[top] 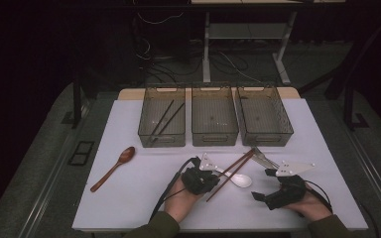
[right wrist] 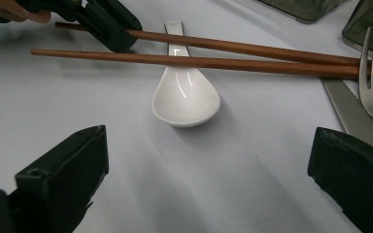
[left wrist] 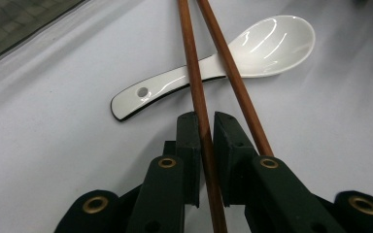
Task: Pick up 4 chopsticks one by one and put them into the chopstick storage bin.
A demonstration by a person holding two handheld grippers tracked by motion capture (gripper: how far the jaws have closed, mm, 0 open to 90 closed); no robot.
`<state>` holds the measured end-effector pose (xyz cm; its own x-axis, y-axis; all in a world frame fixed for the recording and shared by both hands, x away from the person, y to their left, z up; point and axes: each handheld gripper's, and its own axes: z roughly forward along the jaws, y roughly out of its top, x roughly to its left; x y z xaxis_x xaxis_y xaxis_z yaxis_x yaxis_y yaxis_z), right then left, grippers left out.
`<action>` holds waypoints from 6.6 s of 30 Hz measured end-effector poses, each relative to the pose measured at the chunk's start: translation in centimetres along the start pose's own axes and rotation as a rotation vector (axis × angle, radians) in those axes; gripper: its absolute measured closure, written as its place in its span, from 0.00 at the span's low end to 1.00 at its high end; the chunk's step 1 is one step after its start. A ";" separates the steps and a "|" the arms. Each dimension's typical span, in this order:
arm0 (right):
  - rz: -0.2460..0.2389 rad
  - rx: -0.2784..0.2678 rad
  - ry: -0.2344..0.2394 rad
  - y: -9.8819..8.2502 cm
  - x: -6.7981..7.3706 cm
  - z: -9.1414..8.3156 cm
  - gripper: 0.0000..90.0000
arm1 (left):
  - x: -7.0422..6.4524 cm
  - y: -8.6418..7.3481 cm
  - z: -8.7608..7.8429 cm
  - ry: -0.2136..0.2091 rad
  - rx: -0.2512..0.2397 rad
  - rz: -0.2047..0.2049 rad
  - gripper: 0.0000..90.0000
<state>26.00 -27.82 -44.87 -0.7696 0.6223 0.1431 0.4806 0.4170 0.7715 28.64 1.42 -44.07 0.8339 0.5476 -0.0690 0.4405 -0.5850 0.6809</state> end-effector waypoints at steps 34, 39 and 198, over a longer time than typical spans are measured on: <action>-0.001 -0.001 0.000 0.0 0.0 -0.1 0.01 | 2.2 -0.7 -2.7 0.027 -0.052 -0.022 0.94; 0.000 0.001 0.000 0.0 0.0 0.0 0.01 | 3.1 -1.2 -3.6 -0.006 -0.063 -0.009 0.94; 0.016 -0.015 -0.005 -0.1 -0.1 -0.1 0.01 | 19.2 2.0 -10.6 0.229 -0.192 -0.301 0.51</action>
<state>26.01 -27.99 -44.87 -0.7600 0.6318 0.1524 0.4862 0.3970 0.7785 42.00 17.09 -36.28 0.5721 0.8087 -0.1366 0.5655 -0.2683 0.7799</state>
